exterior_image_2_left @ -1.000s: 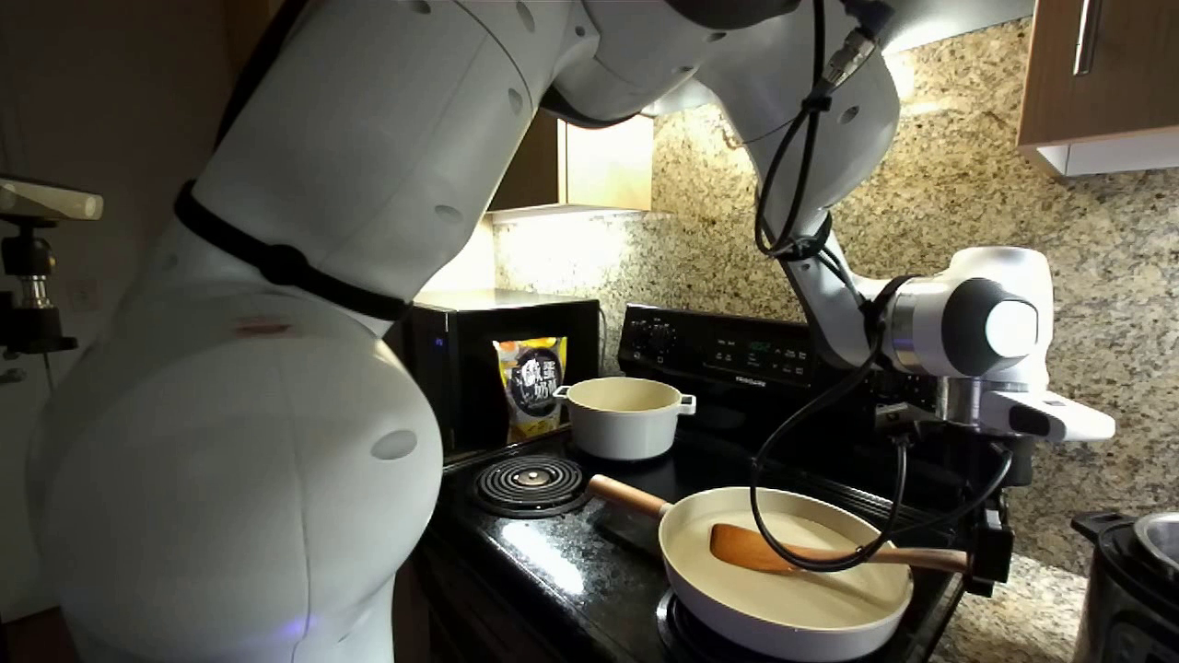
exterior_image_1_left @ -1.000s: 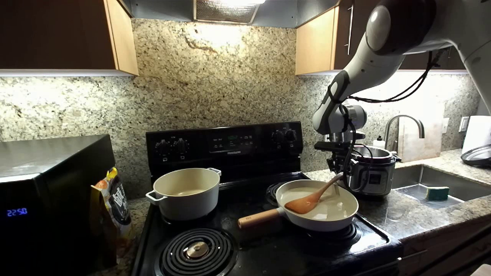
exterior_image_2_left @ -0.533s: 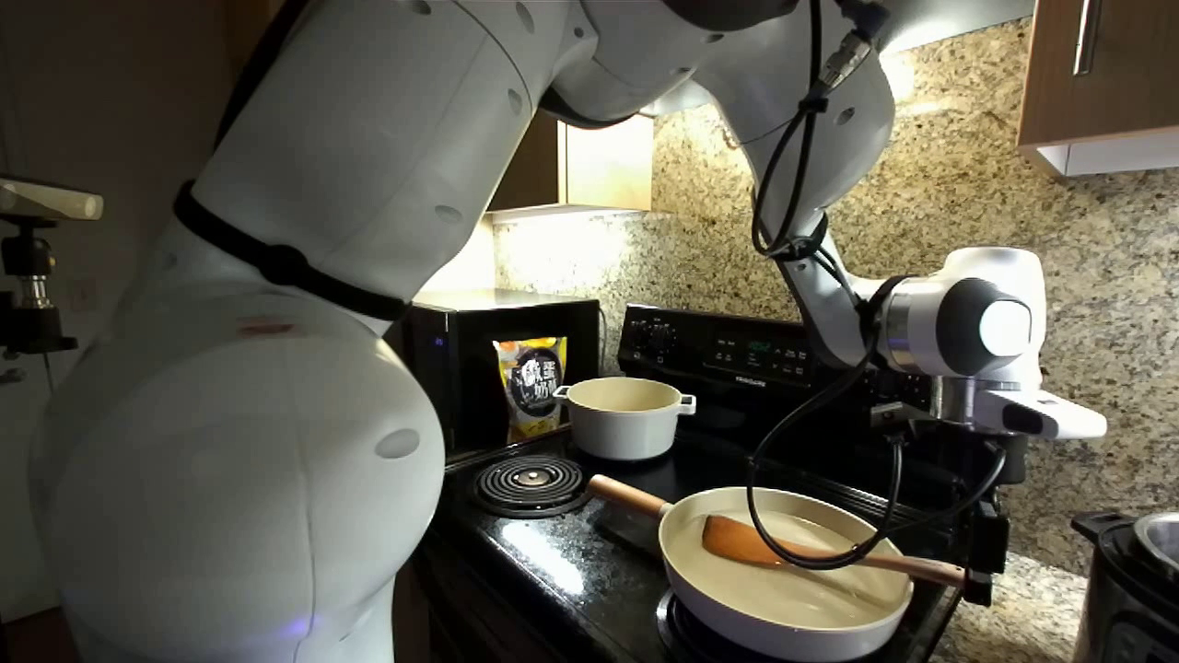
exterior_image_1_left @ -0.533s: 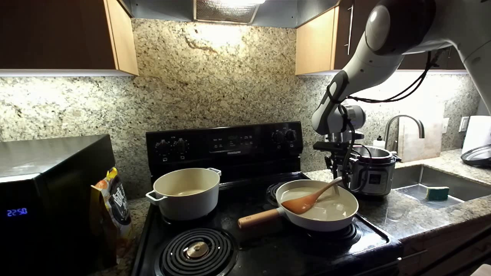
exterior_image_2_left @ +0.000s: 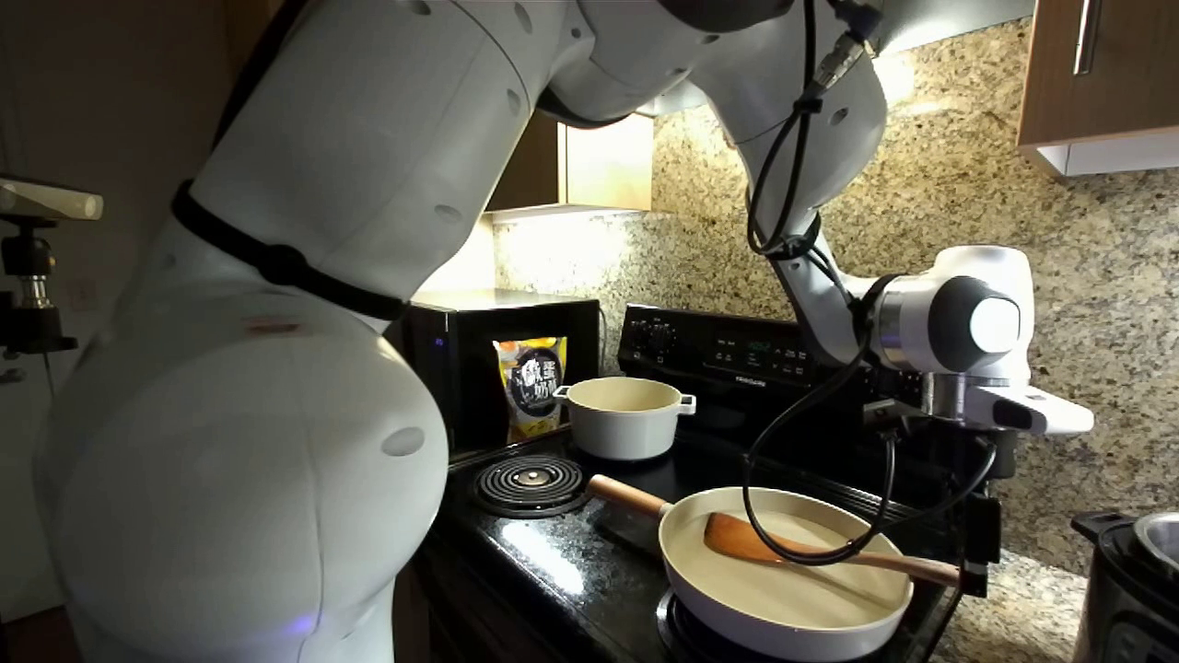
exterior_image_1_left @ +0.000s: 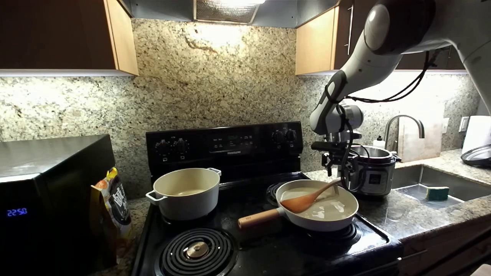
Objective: Stir the water in the pan with the spatula
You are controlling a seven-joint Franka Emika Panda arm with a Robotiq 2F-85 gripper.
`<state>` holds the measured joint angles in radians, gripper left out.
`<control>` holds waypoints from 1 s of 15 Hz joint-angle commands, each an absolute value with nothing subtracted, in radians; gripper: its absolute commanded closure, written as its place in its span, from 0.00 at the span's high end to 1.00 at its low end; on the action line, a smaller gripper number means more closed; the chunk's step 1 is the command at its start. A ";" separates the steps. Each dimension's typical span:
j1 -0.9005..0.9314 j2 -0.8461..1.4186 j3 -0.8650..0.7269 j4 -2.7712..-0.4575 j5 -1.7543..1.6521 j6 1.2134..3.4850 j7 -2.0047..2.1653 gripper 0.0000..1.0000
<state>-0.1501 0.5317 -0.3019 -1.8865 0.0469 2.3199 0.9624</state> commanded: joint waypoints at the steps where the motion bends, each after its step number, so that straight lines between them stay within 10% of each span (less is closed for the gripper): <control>1: -0.131 0.479 -0.311 -1.948 0.023 2.350 0.973 1.00; 11: -0.134 0.480 -0.306 -1.959 0.034 2.354 0.965 1.00; 15: -0.133 0.479 -0.308 -1.966 0.032 2.358 0.967 0.60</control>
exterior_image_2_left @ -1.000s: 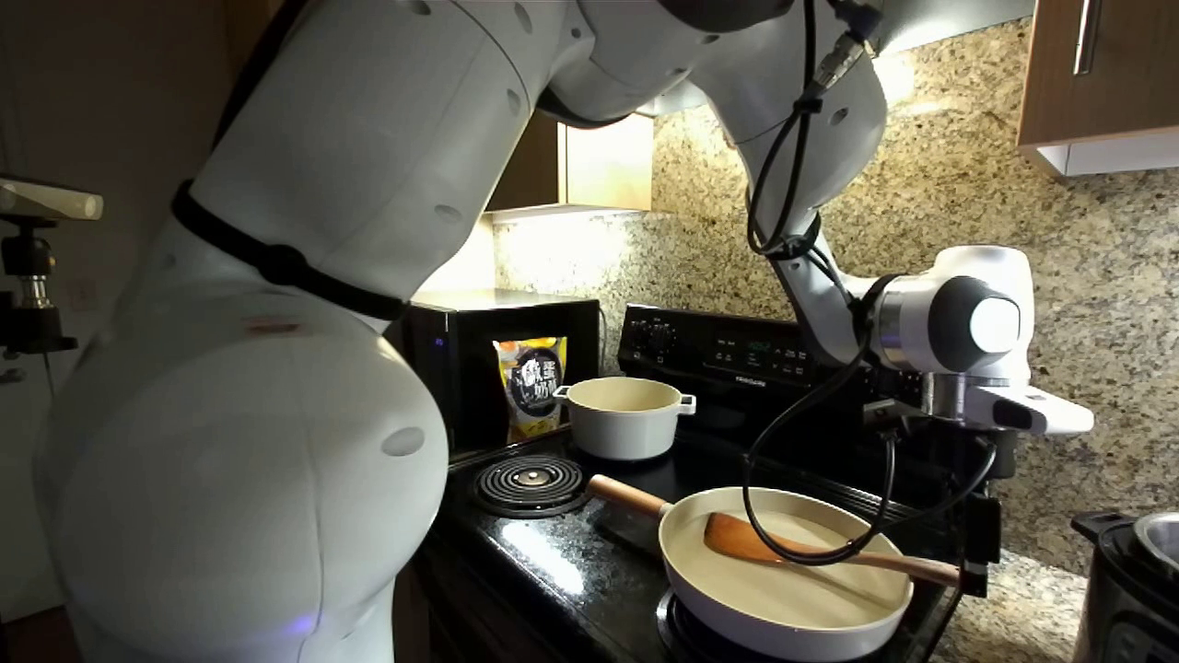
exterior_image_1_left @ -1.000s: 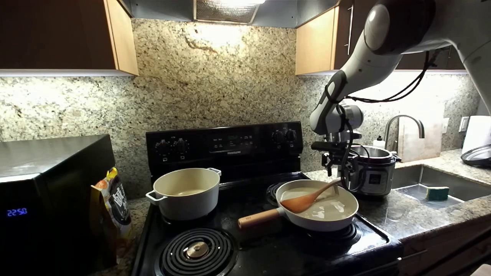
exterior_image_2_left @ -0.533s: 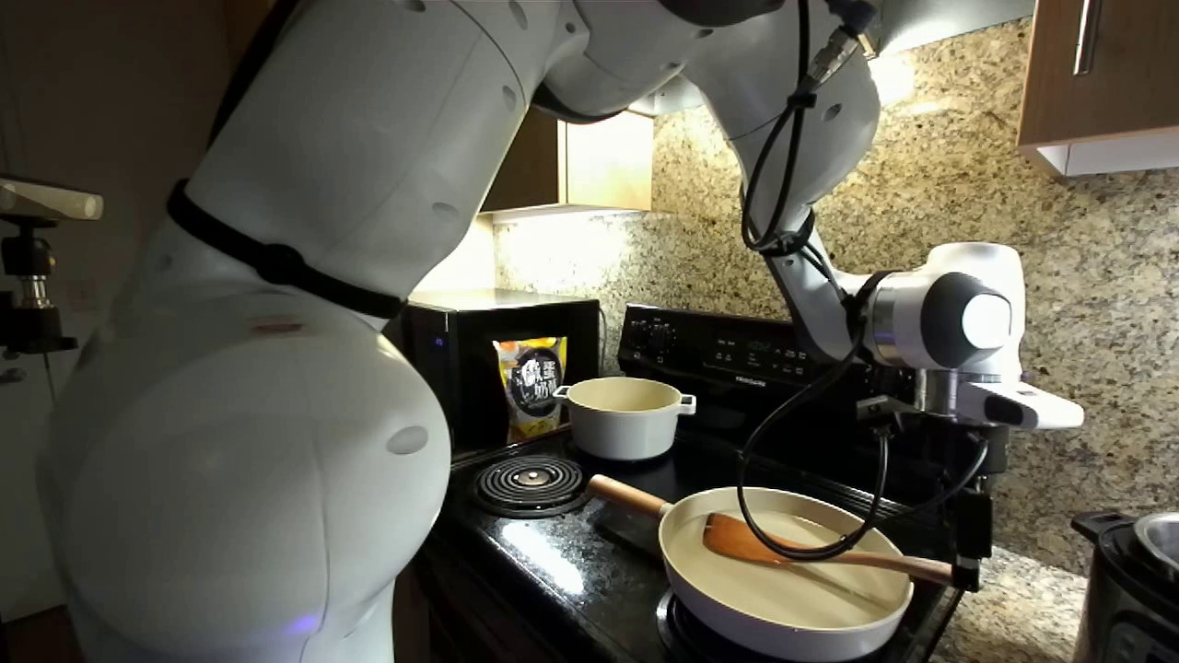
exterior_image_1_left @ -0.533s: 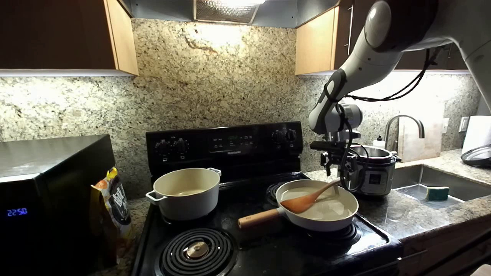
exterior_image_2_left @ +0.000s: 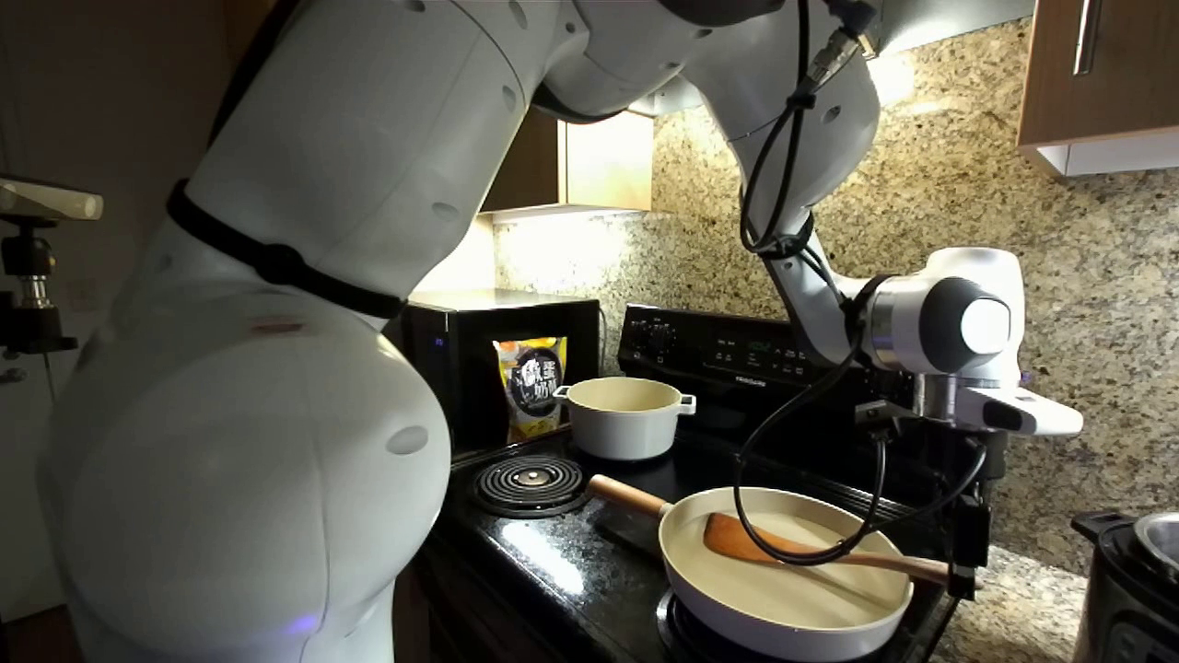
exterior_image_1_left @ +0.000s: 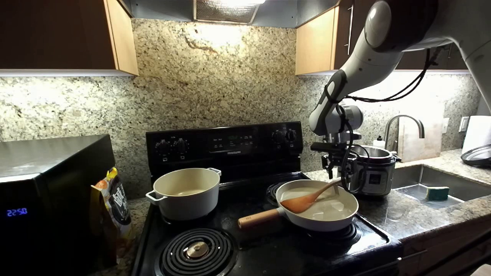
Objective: Stir the water in the pan with the spatula
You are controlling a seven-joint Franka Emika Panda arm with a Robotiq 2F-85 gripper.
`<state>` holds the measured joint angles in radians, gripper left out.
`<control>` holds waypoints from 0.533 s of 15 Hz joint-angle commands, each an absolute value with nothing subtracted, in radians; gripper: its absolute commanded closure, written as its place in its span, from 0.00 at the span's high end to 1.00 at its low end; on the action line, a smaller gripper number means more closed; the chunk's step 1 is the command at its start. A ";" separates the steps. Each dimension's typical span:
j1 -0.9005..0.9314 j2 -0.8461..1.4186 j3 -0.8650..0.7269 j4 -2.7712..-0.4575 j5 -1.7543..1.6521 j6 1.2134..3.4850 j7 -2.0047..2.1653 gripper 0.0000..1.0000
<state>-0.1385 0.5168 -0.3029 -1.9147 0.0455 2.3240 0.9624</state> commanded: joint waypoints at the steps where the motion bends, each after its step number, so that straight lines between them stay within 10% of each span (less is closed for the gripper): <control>1: -0.132 0.479 -0.308 -1.967 0.032 2.360 0.968 0.53; 8: -0.131 0.477 -0.315 -1.971 0.027 2.365 0.970 0.07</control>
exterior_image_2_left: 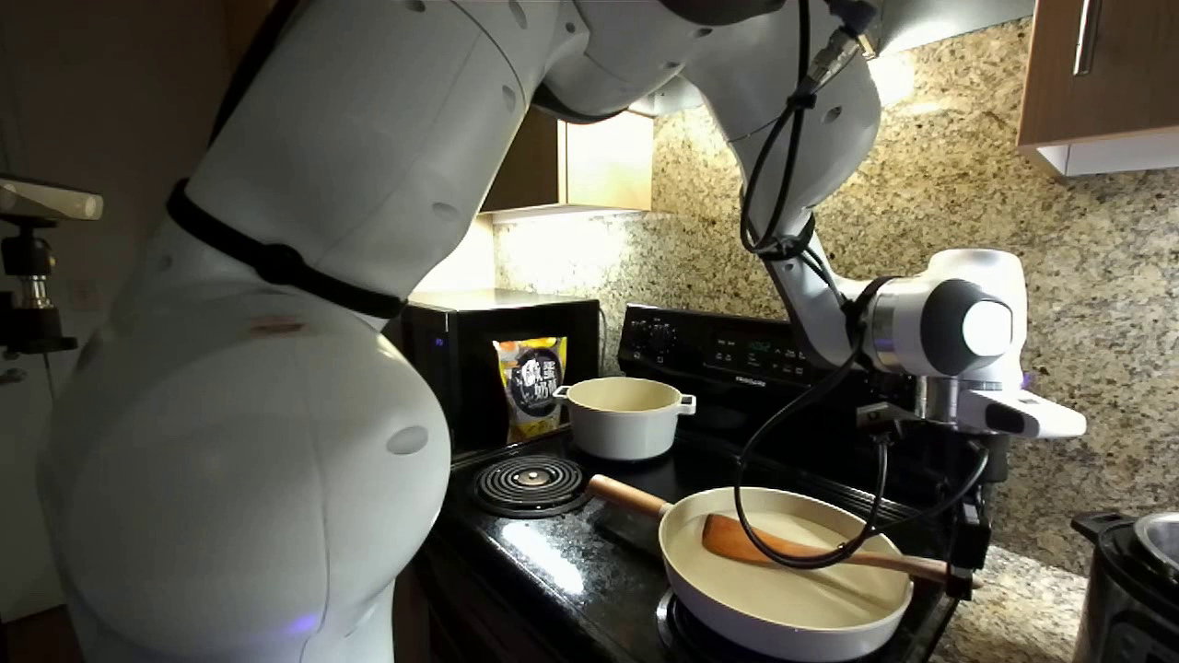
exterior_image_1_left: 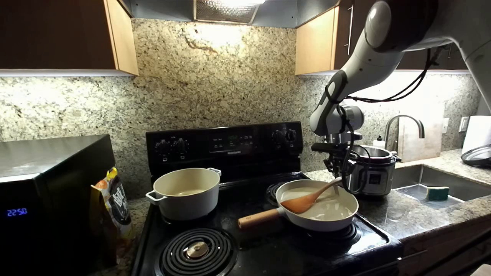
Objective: Stir the water in the pan with the spatula
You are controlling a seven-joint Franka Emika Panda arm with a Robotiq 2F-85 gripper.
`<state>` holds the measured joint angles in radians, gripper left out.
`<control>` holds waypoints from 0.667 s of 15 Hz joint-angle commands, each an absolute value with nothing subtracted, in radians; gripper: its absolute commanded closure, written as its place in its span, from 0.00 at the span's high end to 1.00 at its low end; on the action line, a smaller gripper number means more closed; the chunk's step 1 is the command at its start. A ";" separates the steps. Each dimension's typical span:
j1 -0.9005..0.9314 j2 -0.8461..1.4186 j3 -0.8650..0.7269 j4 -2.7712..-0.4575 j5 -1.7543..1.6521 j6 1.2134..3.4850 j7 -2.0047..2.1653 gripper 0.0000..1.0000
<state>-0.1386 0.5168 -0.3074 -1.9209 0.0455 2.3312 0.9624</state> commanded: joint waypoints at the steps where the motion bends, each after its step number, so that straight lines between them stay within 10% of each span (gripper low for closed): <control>1: -0.130 0.477 -0.316 -1.972 0.026 2.367 0.971 0.04; 10: -0.104 0.435 -0.345 -2.023 -0.024 2.389 1.017 0.08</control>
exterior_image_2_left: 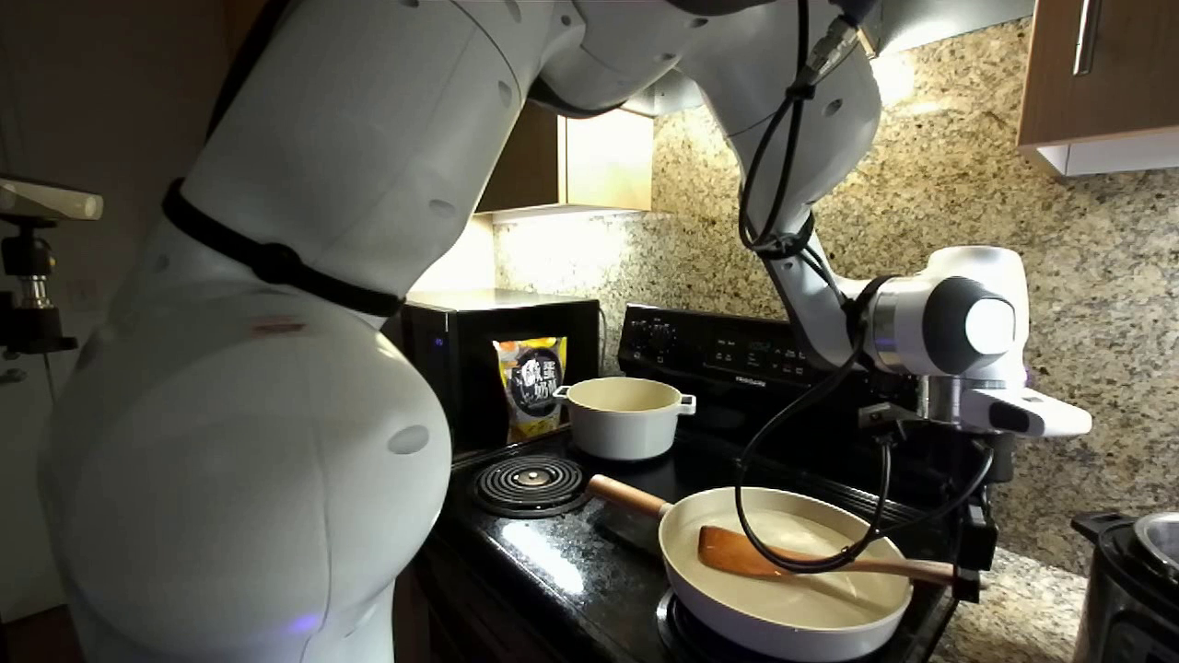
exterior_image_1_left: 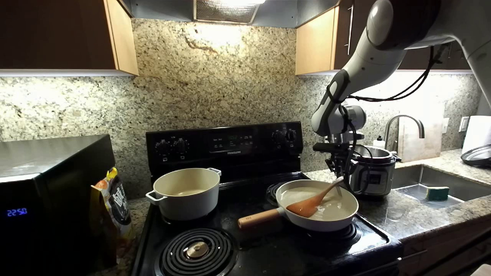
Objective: Stir the water in the pan with the spatula
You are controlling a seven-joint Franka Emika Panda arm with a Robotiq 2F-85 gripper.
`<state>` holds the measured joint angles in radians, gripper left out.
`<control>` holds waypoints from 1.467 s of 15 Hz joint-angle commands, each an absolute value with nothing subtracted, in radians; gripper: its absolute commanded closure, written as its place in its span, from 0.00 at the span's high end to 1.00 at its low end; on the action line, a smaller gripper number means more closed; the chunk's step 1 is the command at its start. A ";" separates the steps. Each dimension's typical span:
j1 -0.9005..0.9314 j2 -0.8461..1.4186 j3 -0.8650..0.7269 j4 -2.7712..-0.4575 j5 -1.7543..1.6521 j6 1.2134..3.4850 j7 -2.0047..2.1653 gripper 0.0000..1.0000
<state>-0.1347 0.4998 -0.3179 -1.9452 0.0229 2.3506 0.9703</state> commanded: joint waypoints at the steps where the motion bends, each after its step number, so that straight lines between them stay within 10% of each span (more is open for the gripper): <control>1: -0.096 0.426 -0.354 -2.033 -0.041 2.391 1.031 0.08; 22: -0.070 0.387 -0.408 -1.985 -0.395 2.215 1.387 0.08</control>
<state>-0.0436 0.3857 -0.4201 -2.0116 -0.3644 2.2455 1.3691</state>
